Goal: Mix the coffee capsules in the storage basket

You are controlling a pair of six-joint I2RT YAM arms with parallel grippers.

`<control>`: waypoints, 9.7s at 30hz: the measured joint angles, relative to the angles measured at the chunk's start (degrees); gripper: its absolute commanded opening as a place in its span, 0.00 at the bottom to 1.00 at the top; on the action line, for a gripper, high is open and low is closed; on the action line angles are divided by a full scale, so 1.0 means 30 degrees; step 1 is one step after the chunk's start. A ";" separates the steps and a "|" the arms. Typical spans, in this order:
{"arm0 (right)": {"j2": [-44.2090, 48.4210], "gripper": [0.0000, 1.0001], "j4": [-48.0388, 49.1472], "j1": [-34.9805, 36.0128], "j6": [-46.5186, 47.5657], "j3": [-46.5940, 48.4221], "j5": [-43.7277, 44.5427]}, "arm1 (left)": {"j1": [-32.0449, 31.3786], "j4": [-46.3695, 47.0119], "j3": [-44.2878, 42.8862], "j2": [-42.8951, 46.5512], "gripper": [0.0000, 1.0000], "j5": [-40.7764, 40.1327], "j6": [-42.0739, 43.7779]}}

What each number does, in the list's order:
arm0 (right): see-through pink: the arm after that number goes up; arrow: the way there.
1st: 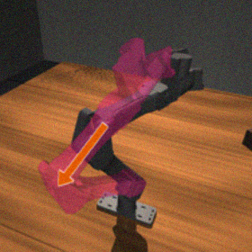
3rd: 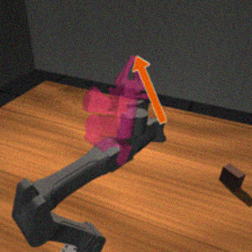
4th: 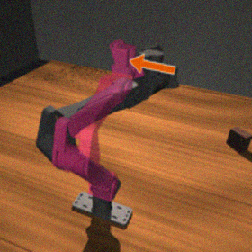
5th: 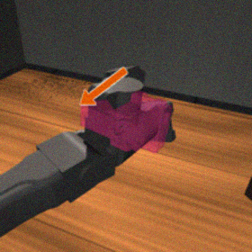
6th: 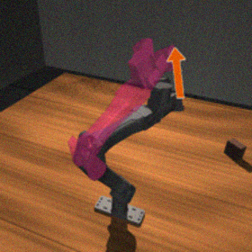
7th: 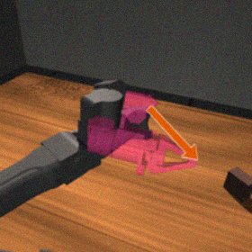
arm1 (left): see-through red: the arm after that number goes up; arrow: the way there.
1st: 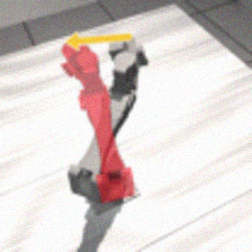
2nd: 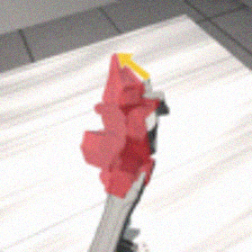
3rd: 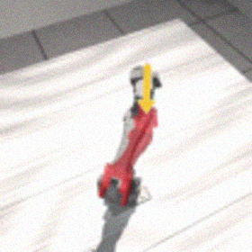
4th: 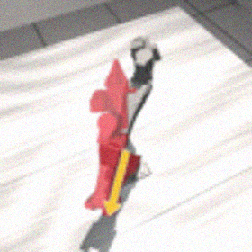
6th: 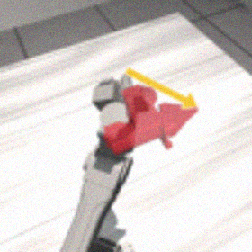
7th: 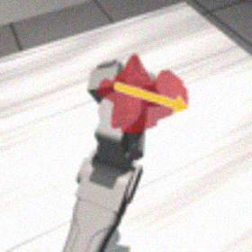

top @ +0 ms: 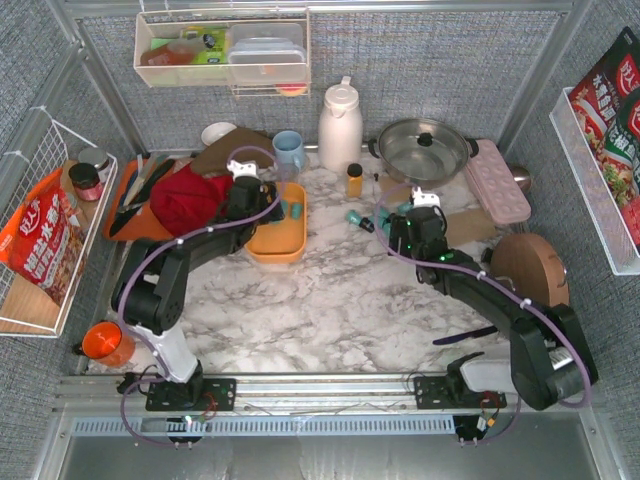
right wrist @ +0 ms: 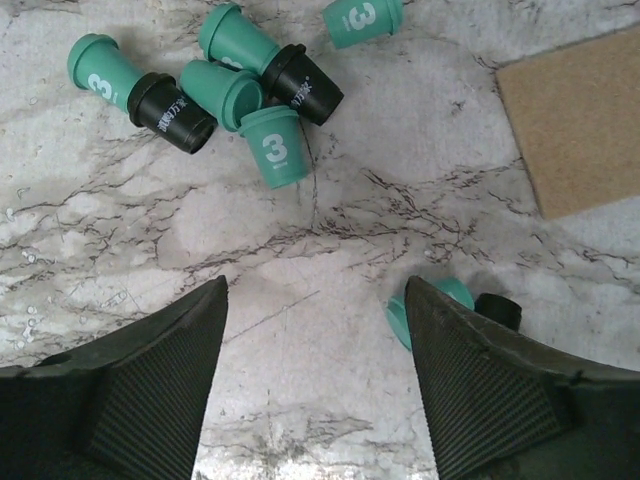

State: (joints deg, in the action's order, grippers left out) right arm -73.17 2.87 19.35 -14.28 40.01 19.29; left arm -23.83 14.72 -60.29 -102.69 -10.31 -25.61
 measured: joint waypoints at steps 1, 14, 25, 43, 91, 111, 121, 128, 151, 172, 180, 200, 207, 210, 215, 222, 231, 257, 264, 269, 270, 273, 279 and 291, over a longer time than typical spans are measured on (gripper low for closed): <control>-0.0291 0.69 0.0022 -0.0022 -0.0036 0.0146 -0.0058 | 0.0000 0.0073 0.0095 0.0175 0.88 0.0000 0.0044; -0.5712 0.53 0.0663 -0.0656 -0.0066 0.3060 -0.1348 | -0.0015 0.0758 0.3271 0.6594 0.99 0.2142 -0.0546; -0.9449 0.48 0.0080 -0.1938 -0.0459 0.5952 -0.3679 | -0.0022 -0.0714 0.4677 0.9952 0.99 0.3359 -0.1406; -1.1147 0.49 -0.0918 -0.2215 -0.0670 0.7373 -0.4728 | -0.0022 -0.0976 0.6011 1.1234 0.99 0.3526 -0.1982; -1.1336 0.34 -0.2302 -0.1428 -0.0940 0.8036 -0.2652 | 0.0080 -0.2521 0.7038 1.2845 0.99 -0.0138 -0.4386; 0.0000 0.30 -0.0255 -0.0073 0.0597 0.1792 -0.4175 | -0.0313 -0.1865 0.5632 1.0681 0.99 0.4794 -0.3949; 0.5304 0.31 0.4335 0.2055 0.3555 -0.2528 -0.6280 | -0.2849 -0.2018 0.3723 0.9435 0.99 0.5231 -0.3075; 0.5996 0.31 0.7359 0.3585 0.7016 -0.4765 -0.8961 | -0.4269 -0.2076 0.2492 0.8772 0.99 0.4918 -0.2164; 0.6142 0.32 0.9697 0.3781 1.1052 -0.6142 -1.3835 | -0.7104 0.0109 0.3745 0.9034 0.83 0.9428 -0.0255; 0.6623 0.32 0.9704 0.3781 1.1657 -0.6455 -1.4586 | -0.8240 0.0342 0.2025 0.6484 0.65 1.0979 -0.0911; 0.6725 0.32 0.9704 0.3781 1.1868 -0.6477 -1.4586 | -0.8488 0.0393 0.1676 0.5916 0.62 1.1067 -0.0976; 0.6965 0.33 0.9690 0.3781 1.1941 -0.6586 -1.4498 | -0.8845 -0.1093 0.0780 0.5180 0.46 1.1067 -0.0335; 0.7023 0.44 0.9690 0.3781 1.1941 -0.6637 -1.4433 | -0.8888 -0.1115 0.0743 0.5173 0.37 1.1052 -0.0328; 0.7067 0.55 0.9690 0.3796 1.1941 -0.6652 -1.4404 | -0.8896 -0.1246 0.0743 0.5238 0.33 1.0972 -0.0321; 0.7140 0.73 0.9697 0.3796 1.1948 -0.6652 -1.4171 | -0.8896 -0.1333 0.0743 0.5639 0.29 1.0746 -0.0328; 0.7271 0.99 0.9697 0.3796 1.1948 -0.6652 -1.3988 | -0.8896 -0.1355 0.0831 0.6076 0.29 1.0010 -0.0342; 0.7868 0.99 0.9653 0.3796 1.1701 -0.6688 -1.2750 | -0.8888 -0.1370 0.1625 0.7213 0.28 0.7519 -0.0350; 0.8539 0.99 0.7563 0.3075 0.6353 -0.5574 -0.1443 | -0.3330 -0.2200 0.4109 0.9107 0.00 -0.4568 -0.2178; 0.8612 0.99 0.7322 0.3016 0.6171 -0.5552 -0.1020 | -0.1253 -0.1355 0.0838 0.4677 0.00 -0.4014 -0.1464; 0.8604 0.99 0.7104 0.2987 0.6033 -0.5544 -0.0867 | -0.0408 -0.1552 -0.1778 0.0984 0.00 -0.3198 -0.1304; 0.8582 0.99 0.7053 0.2958 0.6033 -0.5537 -0.0838 | -0.0204 -0.1610 -0.2193 0.0408 0.00 -0.2994 -0.1319; 0.8429 0.99 0.6819 0.2929 0.5974 -0.5399 -0.0721 | 0.0364 -0.2018 -0.3126 -0.0991 0.04 -0.2164 -0.1530; 0.7883 0.99 0.6543 0.2907 0.5887 -0.5173 -0.0678 | 0.0721 -0.2397 -0.4306 -0.2637 0.28 -0.0867 -0.1778; 0.6062 0.99 0.4736 0.2463 0.5260 -0.3927 -0.0838 | 0.0823 -0.3075 -0.4896 -0.3475 0.78 -0.0073 -0.1967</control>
State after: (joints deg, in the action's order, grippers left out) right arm -54.98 17.08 26.74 1.50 28.23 16.78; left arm -21.37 5.50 -74.98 -113.12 -10.52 -31.51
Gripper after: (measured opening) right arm 0.992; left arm 0.691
